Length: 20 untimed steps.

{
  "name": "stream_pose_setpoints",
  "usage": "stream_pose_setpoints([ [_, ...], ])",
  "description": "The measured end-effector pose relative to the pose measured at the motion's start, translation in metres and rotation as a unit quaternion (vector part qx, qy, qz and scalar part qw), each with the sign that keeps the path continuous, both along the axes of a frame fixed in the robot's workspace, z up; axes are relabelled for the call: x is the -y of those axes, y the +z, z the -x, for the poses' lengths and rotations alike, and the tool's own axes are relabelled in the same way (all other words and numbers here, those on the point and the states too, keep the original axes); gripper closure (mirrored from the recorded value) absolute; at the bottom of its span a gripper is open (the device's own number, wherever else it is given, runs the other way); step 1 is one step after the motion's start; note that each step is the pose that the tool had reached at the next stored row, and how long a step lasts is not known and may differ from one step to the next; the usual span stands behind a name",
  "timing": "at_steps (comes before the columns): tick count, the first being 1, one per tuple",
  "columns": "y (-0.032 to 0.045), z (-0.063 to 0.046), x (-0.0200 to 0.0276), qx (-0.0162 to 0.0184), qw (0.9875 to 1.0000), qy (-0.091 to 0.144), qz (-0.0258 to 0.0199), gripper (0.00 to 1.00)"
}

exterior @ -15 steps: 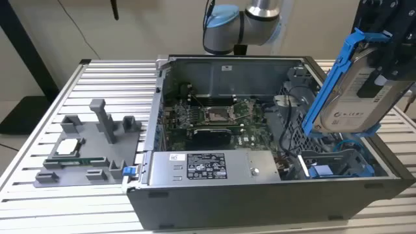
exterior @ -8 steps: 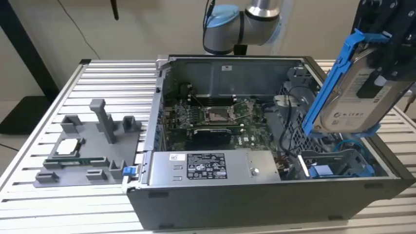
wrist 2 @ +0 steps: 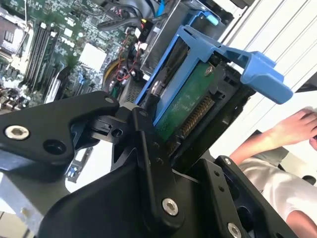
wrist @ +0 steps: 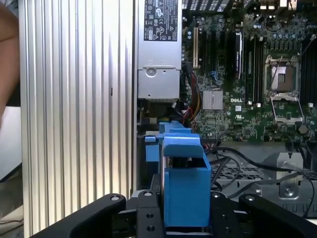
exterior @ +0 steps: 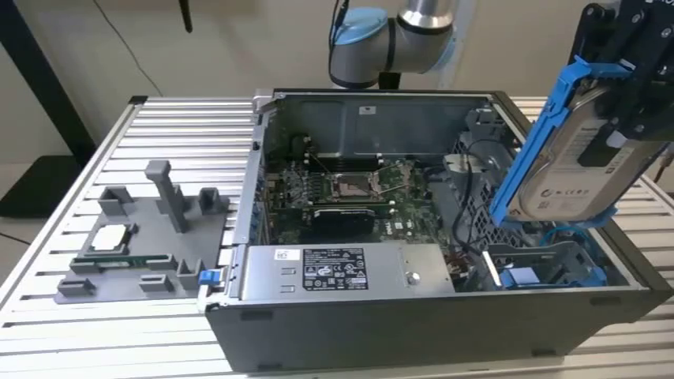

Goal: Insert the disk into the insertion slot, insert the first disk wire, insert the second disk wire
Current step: 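Insert the disk into the insertion slot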

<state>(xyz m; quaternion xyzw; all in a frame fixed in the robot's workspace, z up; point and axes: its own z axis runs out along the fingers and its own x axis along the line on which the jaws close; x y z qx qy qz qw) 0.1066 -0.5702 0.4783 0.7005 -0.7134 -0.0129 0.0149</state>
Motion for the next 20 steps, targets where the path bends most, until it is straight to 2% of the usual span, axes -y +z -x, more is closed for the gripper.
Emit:
stream_pose_setpoints([
  [7, -0.0059, -0.001, 0.0065, 0.0000, 1.0000, 0.000, -0.0001, 1.00],
  [20, -0.0181, -0.003, 0.0144, 0.0000, 1.0000, 0.000, -0.0012, 1.00],
])
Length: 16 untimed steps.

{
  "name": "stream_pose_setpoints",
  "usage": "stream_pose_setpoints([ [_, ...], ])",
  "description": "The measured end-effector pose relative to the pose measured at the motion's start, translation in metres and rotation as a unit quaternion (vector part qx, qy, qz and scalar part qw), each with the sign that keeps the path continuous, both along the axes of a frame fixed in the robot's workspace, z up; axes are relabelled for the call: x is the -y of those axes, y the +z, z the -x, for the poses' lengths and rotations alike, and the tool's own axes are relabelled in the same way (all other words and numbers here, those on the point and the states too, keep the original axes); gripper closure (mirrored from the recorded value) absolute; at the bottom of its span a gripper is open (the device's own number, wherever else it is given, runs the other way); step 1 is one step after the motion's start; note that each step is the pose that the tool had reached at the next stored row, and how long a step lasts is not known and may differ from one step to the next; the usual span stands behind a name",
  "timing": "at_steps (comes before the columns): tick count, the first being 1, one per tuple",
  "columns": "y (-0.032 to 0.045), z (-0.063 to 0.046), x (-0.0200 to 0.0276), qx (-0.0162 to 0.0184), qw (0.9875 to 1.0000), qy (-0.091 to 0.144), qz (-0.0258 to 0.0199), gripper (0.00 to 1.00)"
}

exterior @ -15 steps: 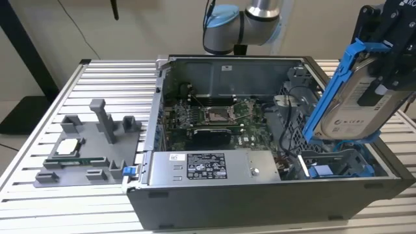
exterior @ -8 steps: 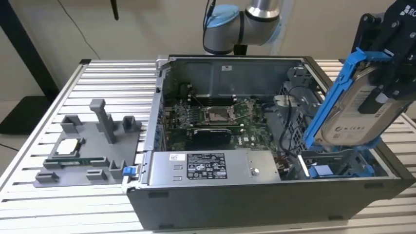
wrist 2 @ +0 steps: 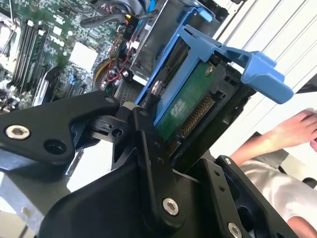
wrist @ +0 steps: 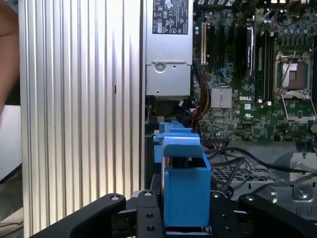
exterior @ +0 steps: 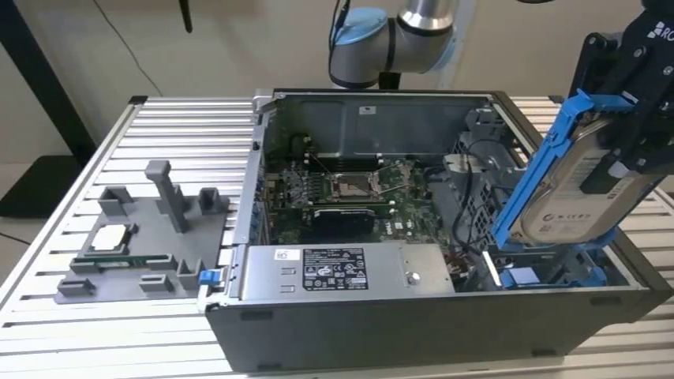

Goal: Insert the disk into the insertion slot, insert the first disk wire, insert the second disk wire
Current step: 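Insert the disk into the insertion slot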

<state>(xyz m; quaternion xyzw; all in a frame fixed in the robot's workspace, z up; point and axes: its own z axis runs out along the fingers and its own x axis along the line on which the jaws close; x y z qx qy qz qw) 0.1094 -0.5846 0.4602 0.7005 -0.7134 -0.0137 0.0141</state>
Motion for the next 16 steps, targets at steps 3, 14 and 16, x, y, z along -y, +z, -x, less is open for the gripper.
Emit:
stream_pose_setpoints([
  [3, -0.0035, -0.001, 0.0008, 0.0000, 1.0000, 0.000, -0.0012, 1.00],
  [14, -0.0159, -0.012, 0.0009, 0.0000, 0.9999, 0.000, -0.0123, 1.00],
  [16, -0.0181, -0.014, 0.0009, 0.0000, 0.9999, 0.000, -0.0134, 1.00],
])
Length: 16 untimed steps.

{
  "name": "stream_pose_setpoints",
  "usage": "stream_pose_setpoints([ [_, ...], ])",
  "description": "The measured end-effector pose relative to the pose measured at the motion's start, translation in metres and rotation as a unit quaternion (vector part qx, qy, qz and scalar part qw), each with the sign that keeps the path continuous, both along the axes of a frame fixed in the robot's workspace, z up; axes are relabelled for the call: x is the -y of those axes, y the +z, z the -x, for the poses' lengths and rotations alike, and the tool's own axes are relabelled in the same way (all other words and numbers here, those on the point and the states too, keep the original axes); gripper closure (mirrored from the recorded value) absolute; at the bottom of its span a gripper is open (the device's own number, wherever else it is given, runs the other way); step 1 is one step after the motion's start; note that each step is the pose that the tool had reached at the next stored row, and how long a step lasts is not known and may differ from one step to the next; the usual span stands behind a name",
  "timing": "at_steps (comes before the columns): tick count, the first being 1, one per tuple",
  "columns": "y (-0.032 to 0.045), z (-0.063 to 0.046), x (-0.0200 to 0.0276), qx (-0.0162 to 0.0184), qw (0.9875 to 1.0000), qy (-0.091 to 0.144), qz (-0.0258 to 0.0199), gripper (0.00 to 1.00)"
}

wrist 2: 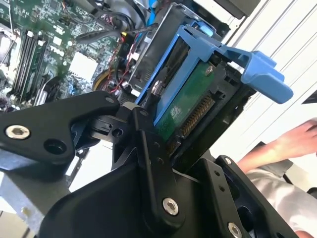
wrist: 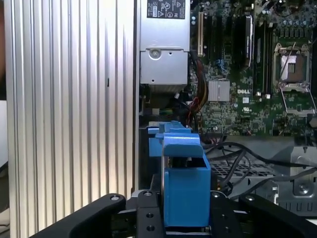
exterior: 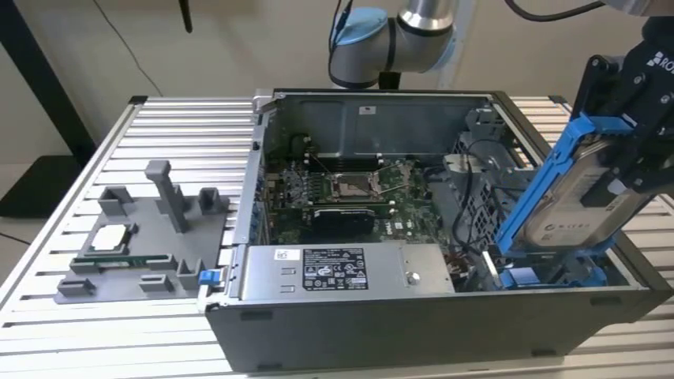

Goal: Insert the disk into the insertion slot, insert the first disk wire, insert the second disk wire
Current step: 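Insert the disk into the insertion slot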

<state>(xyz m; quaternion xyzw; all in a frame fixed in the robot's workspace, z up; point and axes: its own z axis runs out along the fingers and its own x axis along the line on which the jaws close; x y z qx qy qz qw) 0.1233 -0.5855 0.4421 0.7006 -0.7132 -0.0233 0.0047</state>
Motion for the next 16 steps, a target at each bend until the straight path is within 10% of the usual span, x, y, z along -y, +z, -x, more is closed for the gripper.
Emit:
stream_pose_setpoints([
  [16, -0.0126, -0.006, -0.0023, 0.0015, 1.0000, 0.000, -0.0096, 1.00],
])
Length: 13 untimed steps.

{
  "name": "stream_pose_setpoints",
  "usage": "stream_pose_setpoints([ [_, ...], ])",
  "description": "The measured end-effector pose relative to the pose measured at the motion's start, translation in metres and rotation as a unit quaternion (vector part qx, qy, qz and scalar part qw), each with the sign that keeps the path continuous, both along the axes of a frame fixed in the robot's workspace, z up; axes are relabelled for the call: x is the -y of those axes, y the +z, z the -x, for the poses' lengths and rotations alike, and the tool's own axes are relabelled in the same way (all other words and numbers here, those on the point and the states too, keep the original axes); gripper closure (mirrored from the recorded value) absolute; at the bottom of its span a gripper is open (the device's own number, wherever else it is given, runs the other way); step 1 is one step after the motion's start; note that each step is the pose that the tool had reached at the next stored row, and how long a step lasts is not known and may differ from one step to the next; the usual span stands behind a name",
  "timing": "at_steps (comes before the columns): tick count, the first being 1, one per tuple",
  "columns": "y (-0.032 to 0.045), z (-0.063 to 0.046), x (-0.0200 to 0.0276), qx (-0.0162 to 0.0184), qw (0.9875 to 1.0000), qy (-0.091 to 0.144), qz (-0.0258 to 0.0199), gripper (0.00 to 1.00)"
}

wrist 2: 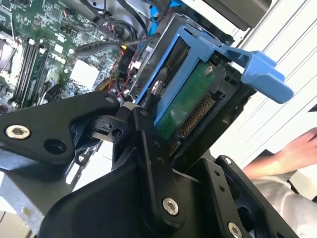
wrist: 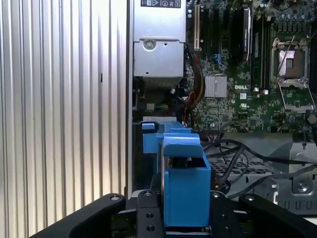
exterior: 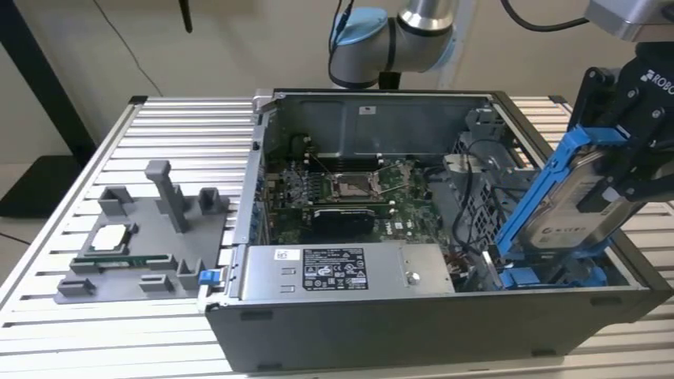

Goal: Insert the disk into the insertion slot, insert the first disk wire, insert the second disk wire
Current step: 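Insert the disk into the insertion slot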

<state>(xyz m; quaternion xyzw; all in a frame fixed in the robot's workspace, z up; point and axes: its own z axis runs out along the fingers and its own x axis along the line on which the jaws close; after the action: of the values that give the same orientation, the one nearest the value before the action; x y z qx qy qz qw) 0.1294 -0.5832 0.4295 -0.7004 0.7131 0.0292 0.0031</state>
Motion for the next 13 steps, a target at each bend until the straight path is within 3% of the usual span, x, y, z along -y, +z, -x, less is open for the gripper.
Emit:
stream_pose_setpoints([
  [13, -0.0097, -0.0026, -0.0027, 0.0014, 1.0000, 0.000, -0.0073, 1.00],
])
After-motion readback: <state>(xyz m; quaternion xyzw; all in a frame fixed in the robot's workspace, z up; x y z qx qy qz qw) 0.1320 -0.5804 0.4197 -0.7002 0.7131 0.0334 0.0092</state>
